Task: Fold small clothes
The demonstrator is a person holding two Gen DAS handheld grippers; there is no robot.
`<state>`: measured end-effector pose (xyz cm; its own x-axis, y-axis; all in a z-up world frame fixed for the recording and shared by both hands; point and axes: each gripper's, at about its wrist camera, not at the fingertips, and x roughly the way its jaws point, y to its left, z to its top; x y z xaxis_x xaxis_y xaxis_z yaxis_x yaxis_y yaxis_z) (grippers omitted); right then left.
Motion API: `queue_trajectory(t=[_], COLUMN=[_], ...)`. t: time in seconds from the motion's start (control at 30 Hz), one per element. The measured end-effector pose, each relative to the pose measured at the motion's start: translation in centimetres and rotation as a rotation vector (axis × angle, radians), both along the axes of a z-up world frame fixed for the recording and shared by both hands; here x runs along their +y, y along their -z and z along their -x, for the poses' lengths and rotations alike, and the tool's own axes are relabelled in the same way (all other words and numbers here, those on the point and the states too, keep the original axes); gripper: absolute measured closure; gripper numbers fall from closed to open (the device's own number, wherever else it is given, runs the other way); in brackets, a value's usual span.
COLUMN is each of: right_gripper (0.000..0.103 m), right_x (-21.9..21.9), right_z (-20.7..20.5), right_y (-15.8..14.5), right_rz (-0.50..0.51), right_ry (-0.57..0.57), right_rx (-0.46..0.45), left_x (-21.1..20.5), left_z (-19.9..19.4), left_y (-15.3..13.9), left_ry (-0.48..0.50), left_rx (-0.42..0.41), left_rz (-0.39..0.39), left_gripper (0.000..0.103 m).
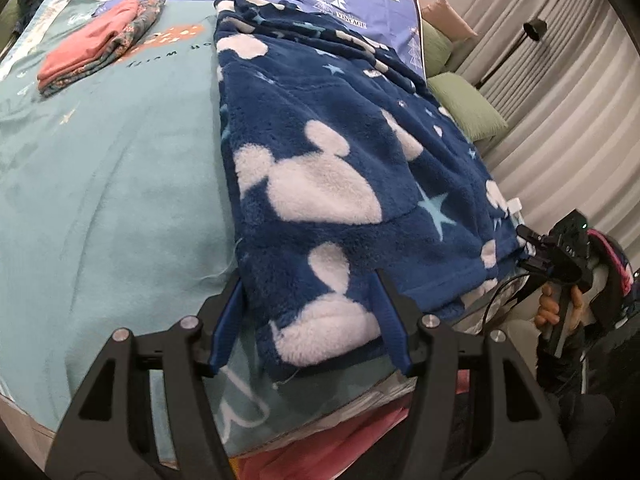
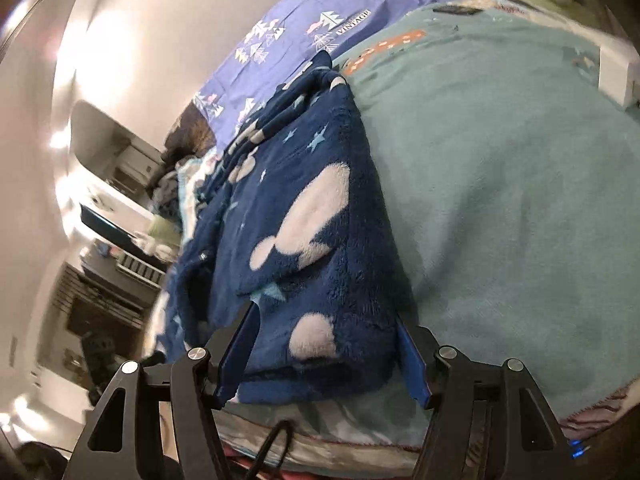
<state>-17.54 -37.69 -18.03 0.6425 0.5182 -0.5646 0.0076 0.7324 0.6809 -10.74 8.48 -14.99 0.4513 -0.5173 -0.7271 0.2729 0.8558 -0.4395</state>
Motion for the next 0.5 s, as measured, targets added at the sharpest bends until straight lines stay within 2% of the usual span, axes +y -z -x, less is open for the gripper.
queue_trajectory(t=[0.03,0.07,0.1,0.13,0.17,0.3,0.5], right_gripper=[0.037,0.04,0.053,0.066,0.088,0.089,0.089], right_x=[-0.2,-0.5,-0.7,-0.9,-1.0,-1.3,-0.6], right_z=[-0.3,-0.4,-0.6,-0.7,-0.7,-0.3,-0.6], right_y=[0.2,0.4,0.4,0.4,0.5,-0.4,-4.0], right_rz=[-0.029,-0.054,-0.064,-0.069,-0.082,-0.167,-0.189], right_ry=[0.002,0.006,0.009,0.015,0.013,-0.004,-0.078], right_rx=[0.004,0.005,0.007,0.011,0.019,-0.04,-0.142], left_x=[0.0,0.1,0.2,0.3,0.4,0.3,-0.4], left_z=[-0.1,-0.3,-0.5,-0.6,-0.6,0.1,0.7], left_y=[0.0,-0.1,0.0,0.0,-0.2,-2.6,-6.8], left_ry=[-0.003,-0.008,-0.012,-0.022,-0.03,-0.028,-0.009], left_rx=[0.0,0.004,0.014,0.021,0.017,-0.08,-0.215], left_rz=[0.006,0.01,0.018,0.032,0.046,0.055,0.061], left_gripper=[0.052,0.071,0.08,0.081,0.085,0.086,0.086])
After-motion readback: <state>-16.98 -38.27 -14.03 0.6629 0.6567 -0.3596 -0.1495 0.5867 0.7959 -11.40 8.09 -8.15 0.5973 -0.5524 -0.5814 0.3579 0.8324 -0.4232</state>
